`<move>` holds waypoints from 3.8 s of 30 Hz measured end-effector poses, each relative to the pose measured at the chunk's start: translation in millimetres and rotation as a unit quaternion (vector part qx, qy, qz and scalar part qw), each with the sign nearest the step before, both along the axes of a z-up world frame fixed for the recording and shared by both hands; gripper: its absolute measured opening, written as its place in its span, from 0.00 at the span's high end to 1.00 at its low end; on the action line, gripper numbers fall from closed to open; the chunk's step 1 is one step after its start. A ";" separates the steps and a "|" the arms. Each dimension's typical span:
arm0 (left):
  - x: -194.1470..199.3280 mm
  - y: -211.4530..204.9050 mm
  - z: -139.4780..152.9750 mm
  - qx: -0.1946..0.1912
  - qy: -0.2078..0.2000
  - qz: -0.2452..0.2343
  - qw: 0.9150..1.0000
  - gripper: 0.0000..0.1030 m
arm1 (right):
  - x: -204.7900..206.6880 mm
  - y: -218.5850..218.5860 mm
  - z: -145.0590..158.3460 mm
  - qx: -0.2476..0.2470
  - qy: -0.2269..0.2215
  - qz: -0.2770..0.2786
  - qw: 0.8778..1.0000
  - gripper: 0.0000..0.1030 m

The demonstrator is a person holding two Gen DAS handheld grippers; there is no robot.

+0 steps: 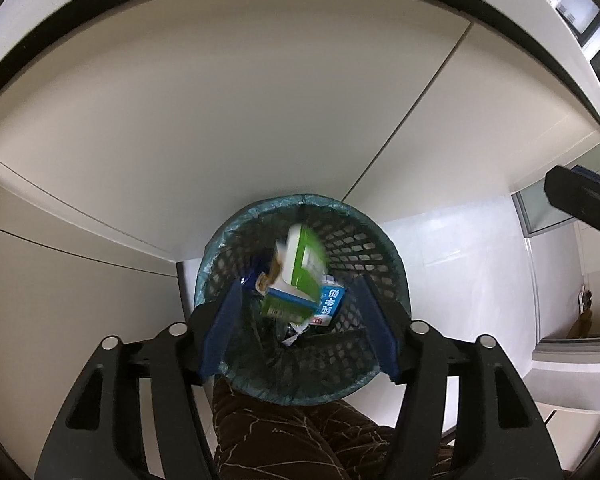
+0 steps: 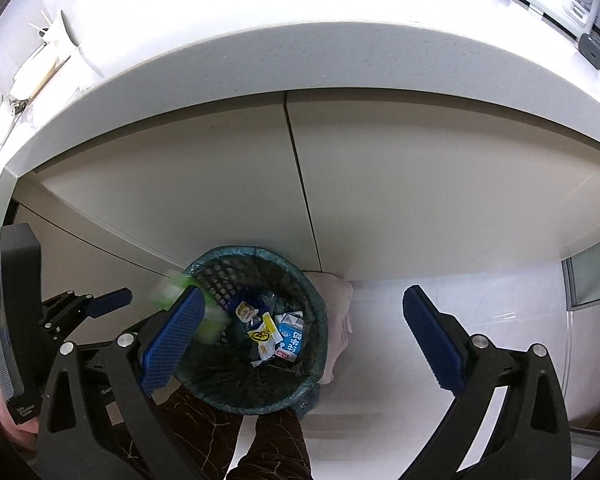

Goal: Collect trash
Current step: 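Raise both tools back up over the counter, then grasp the white tissue with the left tool while the right tool grasps the red mesh net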

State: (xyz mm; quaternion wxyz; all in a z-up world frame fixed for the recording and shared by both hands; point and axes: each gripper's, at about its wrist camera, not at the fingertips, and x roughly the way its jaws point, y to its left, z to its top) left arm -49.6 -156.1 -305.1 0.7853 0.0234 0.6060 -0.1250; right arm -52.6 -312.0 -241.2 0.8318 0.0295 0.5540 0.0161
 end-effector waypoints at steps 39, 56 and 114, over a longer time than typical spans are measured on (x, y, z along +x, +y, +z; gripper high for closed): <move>67.4 63.0 220.3 -0.027 -0.137 0.097 0.985 0.06 | 76.2 18.4 186.3 -0.006 -0.129 0.008 0.992 0.08; 151.4 93.3 250.2 -0.038 -0.147 0.095 0.984 0.06 | 156.7 46.3 219.3 -0.006 -0.157 0.013 0.988 0.08; 435.1 94.1 139.7 0.006 -0.061 0.073 0.995 0.59 | 442.0 101.2 95.7 0.030 0.042 -0.033 0.998 0.54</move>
